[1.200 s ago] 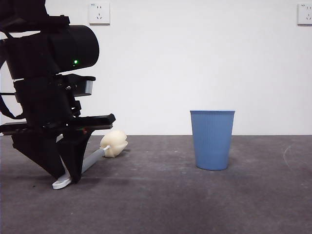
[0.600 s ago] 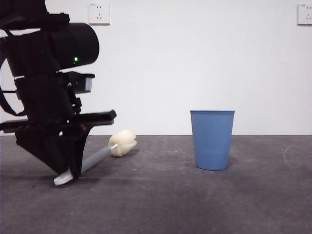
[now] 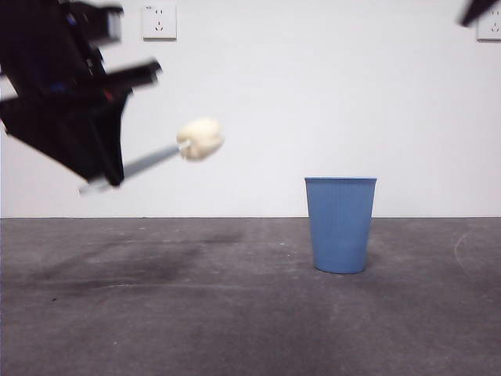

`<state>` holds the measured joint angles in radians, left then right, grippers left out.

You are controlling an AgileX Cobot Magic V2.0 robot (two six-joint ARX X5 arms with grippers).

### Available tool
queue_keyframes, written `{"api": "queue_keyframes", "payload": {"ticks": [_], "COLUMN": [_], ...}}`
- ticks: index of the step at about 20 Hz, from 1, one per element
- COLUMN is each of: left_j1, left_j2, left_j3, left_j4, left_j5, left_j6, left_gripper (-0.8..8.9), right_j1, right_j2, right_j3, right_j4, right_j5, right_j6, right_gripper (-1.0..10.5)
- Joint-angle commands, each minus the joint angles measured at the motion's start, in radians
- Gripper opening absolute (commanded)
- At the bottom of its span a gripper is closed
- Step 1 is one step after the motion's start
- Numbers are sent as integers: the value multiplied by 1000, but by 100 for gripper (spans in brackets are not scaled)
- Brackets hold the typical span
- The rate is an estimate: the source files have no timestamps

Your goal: Pick up the cup brush,pick up the cup,insert the brush into the cup,clean the cup,put the cup brush back,put the cup back to the fixed position on the table

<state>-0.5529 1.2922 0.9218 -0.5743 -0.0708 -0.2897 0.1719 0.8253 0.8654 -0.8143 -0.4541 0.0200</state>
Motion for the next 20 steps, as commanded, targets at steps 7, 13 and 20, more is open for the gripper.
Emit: {"api": "queue_keyframes", "payload": {"ticks": [7,13,20], "left_j1": [-2,-2,-2], "left_j2": [-268,-319,-319], "left_j3": [3,3,3], "left_j4": [-132,-192,-198], "left_j5": [1,-1,0], "left_j6": [75,81,85], "left_gripper": [-9,-9,-9], "right_j1": [71,124,175], "right_j2": [230,308,499], "right_j3": [-187,-365,-480], "right_j4": [479,823,1209], "right_j5": [-11,94,177], "right_j6": [10,44,51], "right_gripper": [564,563,563]}}
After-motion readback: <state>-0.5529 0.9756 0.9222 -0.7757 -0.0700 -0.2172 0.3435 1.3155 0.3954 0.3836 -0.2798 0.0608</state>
